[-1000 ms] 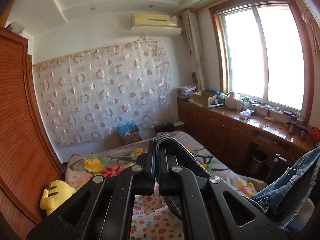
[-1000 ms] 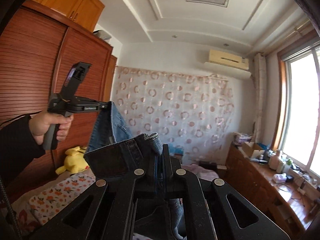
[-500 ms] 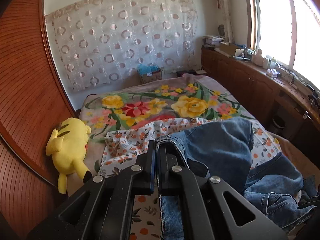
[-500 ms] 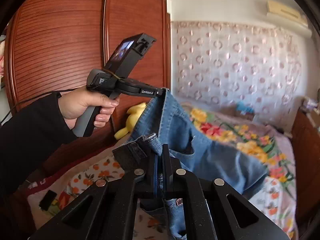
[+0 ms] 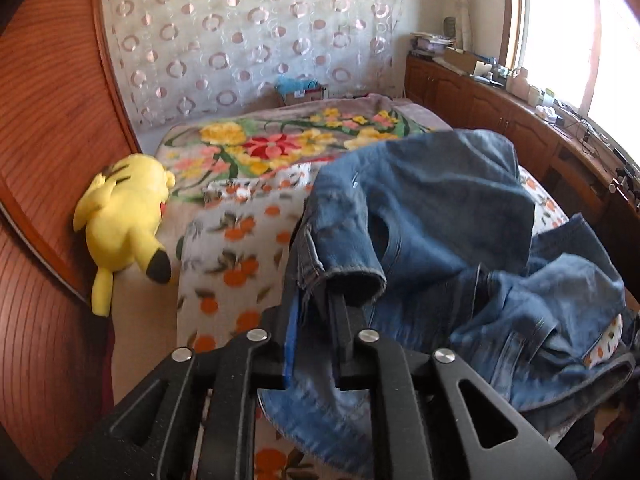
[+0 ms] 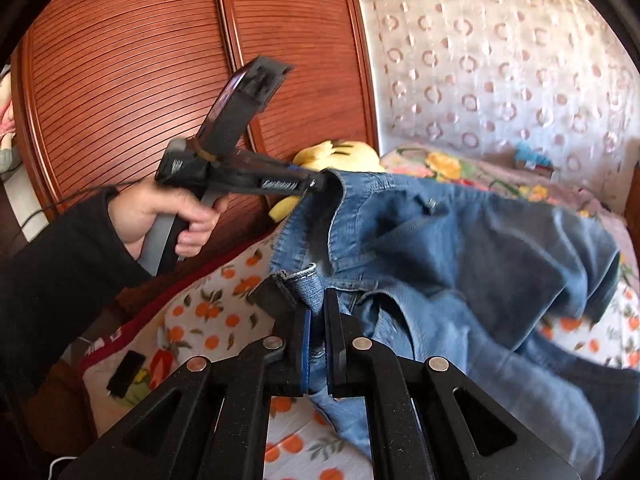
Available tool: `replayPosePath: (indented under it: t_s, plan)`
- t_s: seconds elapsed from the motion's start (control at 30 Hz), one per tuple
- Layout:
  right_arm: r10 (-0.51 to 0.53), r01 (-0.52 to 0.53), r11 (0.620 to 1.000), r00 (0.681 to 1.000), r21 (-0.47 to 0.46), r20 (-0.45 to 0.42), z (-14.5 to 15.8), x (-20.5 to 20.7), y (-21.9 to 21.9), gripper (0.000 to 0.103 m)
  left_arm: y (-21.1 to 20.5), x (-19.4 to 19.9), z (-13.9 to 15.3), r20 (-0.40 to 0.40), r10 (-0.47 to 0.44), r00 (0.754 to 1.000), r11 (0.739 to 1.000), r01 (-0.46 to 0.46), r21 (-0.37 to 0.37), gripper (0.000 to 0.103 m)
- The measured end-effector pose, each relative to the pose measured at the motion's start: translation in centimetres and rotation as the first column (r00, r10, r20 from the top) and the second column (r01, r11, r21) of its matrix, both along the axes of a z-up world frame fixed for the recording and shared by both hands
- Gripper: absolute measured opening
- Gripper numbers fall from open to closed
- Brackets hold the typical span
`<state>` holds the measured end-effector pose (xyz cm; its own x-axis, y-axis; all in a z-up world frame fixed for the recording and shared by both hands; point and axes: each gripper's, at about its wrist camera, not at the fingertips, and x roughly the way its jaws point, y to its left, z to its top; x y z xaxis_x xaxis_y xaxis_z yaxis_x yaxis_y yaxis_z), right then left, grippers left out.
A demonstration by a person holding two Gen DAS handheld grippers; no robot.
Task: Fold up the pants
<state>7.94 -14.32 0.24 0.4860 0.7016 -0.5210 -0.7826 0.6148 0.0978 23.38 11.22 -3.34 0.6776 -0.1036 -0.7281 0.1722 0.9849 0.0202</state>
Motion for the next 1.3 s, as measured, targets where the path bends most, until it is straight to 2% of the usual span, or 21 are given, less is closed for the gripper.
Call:
replayPosePath:
  t_s: [0.03, 0.07, 0.1, 0.13, 0.23, 0.43, 0.67, 0.87, 1.1, 1.3]
  plan:
    - [0.0, 0.0, 1.0, 1.0, 0.001, -0.002, 0.3, 0.1, -0.4, 0.009, 0.3, -0.5, -0.5, -0.002, 0.002, 1.0, 1.0, -0.002, -0.004, 0.024]
    - [0.001, -0.001, 1.0, 1.0, 0.001, 0.001, 0.3, 0.0, -0.3, 0.01, 0.7, -1.1, -0.9, -0.002, 0.007, 1.0, 1.0, -0.007, -0.009, 0.032]
    - [0.0, 0.0, 1.0, 1.0, 0.001, 0.004, 0.7, -0.2, -1.0, 0.014, 1.1, -1.8, -1.4, -0.006, 0.013, 1.0, 1.0, -0.013, -0.015, 0.041]
    - [-0.003, 0.003, 1.0, 1.0, -0.002, 0.004, 1.0, -0.1, -1.4, 0.02, 1.2, -2.2, -1.8, -0.008, 0.013, 1.0, 1.0, -0.013, -0.017, 0.044]
    - [-0.01, 0.01, 1.0, 1.0, -0.003, 0.008, 1.4, 0.1, -2.5, 0.034, 1.9, -3.6, -2.2, 0.0, 0.016, 1.0, 1.0, -0.016, -0.015, 0.045]
    - [-0.013, 0.013, 1.0, 0.999, 0.001, 0.041, 1.0, 0.3, -4.8, 0.046, 1.9, -6.4, -0.8, 0.047, 0.028, 0.998, 0.998, -0.025, -0.064, 0.045]
    - [-0.093, 0.092, 0.996, 0.994, 0.016, 0.05, -0.3, 1.5, -8.1, 0.049, -0.5, -10.6, 0.8, 0.092, -0.016, 0.996, 0.993, 0.026, -0.113, 0.045]
    - [-0.213, 0.215, 0.976, 0.975, -0.038, 0.058, -2.0, 4.3, -9.1, 0.05, -2.5, -14.3, 0.6, 0.104, -0.04, 0.994, 0.978, 0.061, -0.198, 0.045]
    - [-0.338, 0.34, 0.934, 0.94, -0.105, 0.042, -4.3, 4.9, -12.1, 0.05, -4.5, -17.2, -0.4, 0.089, -0.023, 0.996, 0.984, 0.038, -0.172, 0.045]
    - [-0.411, 0.413, 0.902, 0.911, -0.128, 0.047, -5.9, 4.9, -13.2, 0.05, -5.5, -19.1, -1.3, 0.089, -0.028, 0.996, 0.976, 0.046, -0.214, 0.045]
